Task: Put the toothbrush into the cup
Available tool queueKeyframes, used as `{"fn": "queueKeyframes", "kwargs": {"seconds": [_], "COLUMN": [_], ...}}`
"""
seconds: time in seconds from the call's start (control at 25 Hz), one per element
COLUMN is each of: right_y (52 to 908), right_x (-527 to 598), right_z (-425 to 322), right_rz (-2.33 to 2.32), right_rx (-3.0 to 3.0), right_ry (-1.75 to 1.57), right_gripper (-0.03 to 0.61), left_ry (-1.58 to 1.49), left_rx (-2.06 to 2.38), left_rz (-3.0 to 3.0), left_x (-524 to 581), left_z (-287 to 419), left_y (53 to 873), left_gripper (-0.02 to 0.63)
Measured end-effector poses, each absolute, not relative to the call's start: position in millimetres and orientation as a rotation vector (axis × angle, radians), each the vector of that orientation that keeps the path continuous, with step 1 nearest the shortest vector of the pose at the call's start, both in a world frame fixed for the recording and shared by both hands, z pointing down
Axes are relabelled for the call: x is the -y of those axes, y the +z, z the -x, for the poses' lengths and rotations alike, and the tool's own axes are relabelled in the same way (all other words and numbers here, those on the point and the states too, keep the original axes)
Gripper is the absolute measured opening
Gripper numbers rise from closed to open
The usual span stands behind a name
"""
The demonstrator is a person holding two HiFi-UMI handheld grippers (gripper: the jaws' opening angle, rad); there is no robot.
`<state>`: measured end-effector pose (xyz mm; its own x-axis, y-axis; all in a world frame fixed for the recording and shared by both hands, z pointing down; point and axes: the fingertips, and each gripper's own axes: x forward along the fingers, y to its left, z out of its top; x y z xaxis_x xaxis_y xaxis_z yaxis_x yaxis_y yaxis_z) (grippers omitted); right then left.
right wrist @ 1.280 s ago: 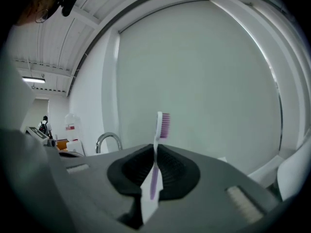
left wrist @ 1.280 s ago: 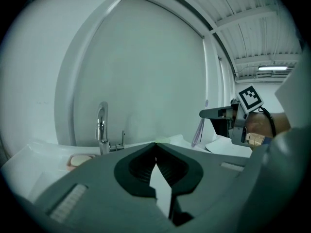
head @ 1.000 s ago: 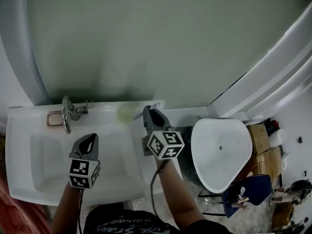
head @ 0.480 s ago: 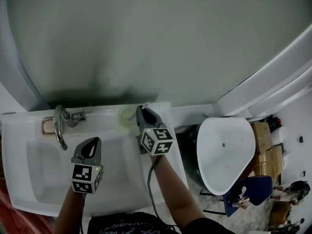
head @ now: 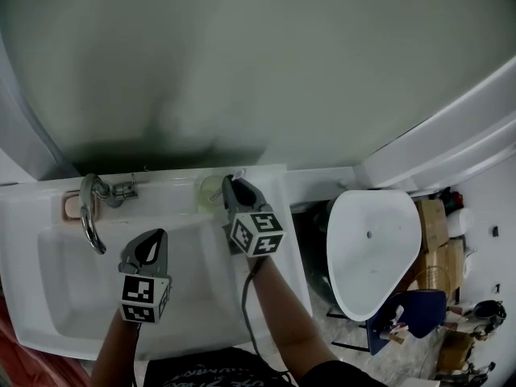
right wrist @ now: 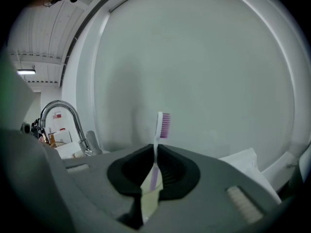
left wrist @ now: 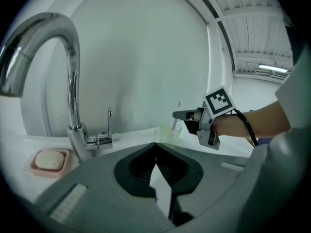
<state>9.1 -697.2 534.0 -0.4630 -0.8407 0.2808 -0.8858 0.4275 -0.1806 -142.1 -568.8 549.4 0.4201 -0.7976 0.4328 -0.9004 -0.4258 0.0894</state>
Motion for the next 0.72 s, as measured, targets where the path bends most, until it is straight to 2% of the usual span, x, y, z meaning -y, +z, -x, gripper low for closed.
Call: {"fn": "queueKeyframes", "kwargs": {"seconds": [0.16,0.4,0.6,0.72], "right_y": [539.0,549.0,552.8,552.8], "right_x": [695.7,692.3,684.5,673.2], "right_z": [-7.7,-10.3,-11.6,-16.0], "right_rz": [-1.493,-1.474,-1.450,-1.442], "right_rx": [2.535,2.505,2.492,2.486], "right_ry": [0.503,0.507,0.544,0.575], "right_gripper": [0.042,0.149,0.210,0.214], "left_ry": [0.475,0.490,0.497,0.503], "left_rx": [1.457,1.465,1.491,1.501], "left_rz": [-2.367,-2.357,-2.353,-2.343], "left_x": [563.1,556.4,548.0,537.9], "left_z": [134.1,133.0,133.6,130.6], "left_y": [551.7,554.2,552.6,549.3], "left_gripper": [0.008,0.008,0.008,0.008]}}
